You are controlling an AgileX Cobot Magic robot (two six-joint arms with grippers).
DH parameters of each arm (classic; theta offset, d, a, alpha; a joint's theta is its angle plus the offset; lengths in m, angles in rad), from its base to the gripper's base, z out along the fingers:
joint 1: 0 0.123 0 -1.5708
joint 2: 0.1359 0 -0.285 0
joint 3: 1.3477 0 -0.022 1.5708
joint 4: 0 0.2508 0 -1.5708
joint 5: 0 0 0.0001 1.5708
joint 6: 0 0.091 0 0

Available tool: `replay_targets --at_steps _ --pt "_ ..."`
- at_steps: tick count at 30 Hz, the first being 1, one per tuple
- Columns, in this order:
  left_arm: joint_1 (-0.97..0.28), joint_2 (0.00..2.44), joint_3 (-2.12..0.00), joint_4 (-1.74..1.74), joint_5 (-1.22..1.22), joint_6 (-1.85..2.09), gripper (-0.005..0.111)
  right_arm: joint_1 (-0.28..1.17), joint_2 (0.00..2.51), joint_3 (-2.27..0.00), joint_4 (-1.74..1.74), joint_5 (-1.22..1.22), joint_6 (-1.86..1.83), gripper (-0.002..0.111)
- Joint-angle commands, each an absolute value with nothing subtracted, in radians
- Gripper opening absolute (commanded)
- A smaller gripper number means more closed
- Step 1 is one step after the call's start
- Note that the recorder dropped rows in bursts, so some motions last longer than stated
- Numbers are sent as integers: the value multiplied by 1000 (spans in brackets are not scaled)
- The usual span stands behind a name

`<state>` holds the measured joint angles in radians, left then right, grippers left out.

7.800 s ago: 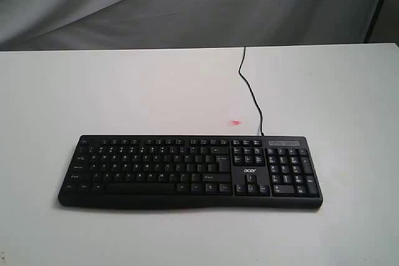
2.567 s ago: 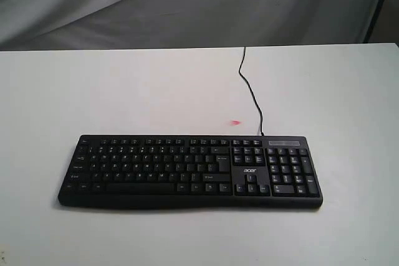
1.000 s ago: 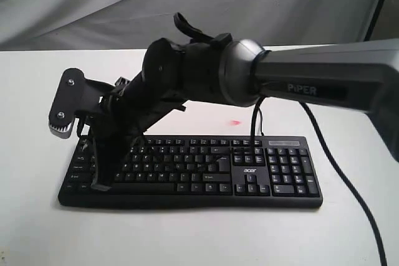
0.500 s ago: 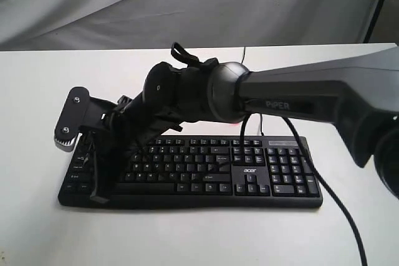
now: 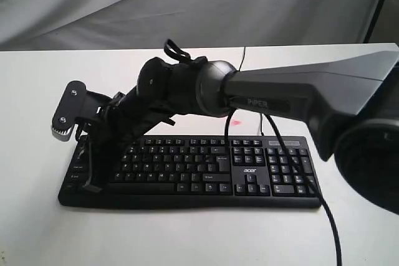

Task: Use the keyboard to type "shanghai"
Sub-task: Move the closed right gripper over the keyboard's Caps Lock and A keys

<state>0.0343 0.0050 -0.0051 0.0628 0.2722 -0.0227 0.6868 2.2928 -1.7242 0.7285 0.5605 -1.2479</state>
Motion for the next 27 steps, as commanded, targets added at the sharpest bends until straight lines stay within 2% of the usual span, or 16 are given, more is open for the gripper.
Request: replay_targets --at_steps 1,27 --pt "31 0 0 62 266 -24 1 666 2317 -1765 721 594 -1240 0" --pt "31 0 0 62 266 -24 1 651 2361 -1783 690 638 -1258 0"
